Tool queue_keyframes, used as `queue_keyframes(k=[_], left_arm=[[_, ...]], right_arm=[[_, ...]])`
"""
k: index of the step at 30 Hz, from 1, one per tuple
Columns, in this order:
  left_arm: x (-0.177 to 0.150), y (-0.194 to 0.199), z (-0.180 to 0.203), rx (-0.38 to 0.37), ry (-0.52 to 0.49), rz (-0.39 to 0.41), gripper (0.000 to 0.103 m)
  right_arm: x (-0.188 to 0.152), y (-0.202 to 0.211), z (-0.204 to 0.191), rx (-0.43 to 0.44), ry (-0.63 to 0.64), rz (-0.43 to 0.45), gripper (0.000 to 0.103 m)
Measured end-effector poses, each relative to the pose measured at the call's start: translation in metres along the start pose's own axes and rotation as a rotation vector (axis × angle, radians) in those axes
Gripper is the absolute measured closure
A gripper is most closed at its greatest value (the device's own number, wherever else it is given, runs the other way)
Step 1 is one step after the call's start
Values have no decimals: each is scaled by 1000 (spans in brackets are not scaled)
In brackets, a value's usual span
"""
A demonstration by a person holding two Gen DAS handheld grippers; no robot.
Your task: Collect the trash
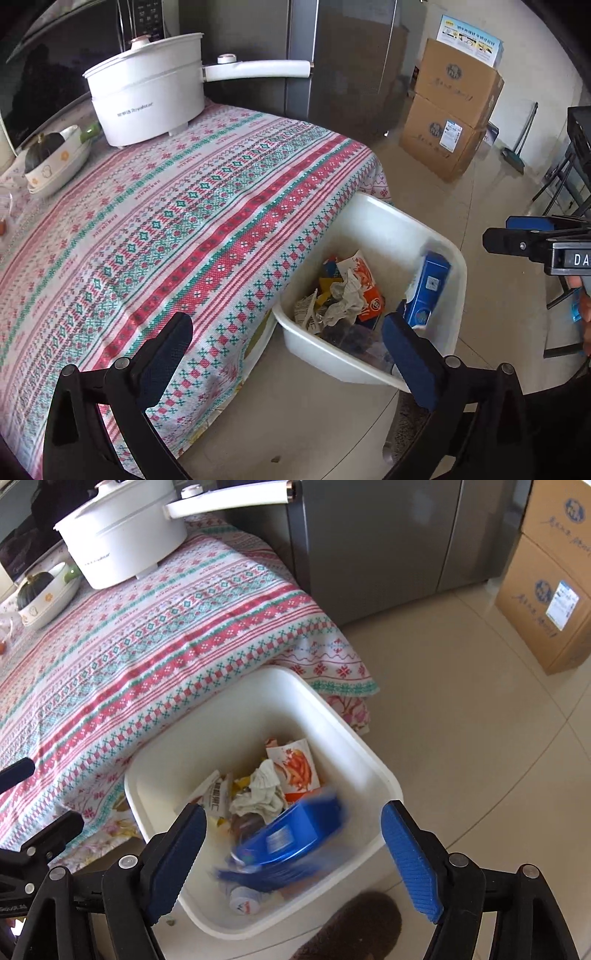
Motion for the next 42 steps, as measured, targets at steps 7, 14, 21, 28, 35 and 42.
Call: queue_keyframes(k=[7, 14, 21, 28, 35, 42], left_arm=[[-15, 30, -19, 37, 15, 15, 0], [-30, 72, -34, 105, 19, 58, 0], [-55, 119, -57, 164, 129, 104, 0], [-88, 162, -71, 322, 176, 153, 0], [-121, 183, -82, 359, 246, 185, 0], [-124, 190, -89, 383, 286, 227, 0]], right_arm=[[-2, 6, -14, 11, 2, 14, 20], [-14, 19, -41, 62, 22, 37, 19], [-31, 49, -80, 118, 70, 126, 19], [-54, 91, -119, 131, 140, 303, 11], [-82, 101, -142, 95, 208, 416, 8], [-87, 86, -149, 61, 215, 410, 7]])
Point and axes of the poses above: each gripper's, at about its wrist camera, not at the fingertips, and y roughly against the way its jaws point, z to its right, x to its top, the point moved 8 cm from there along -y, roughly the way its jaws point, and after that the axes turned 12 degrees about -y, right-handed, at the moved point
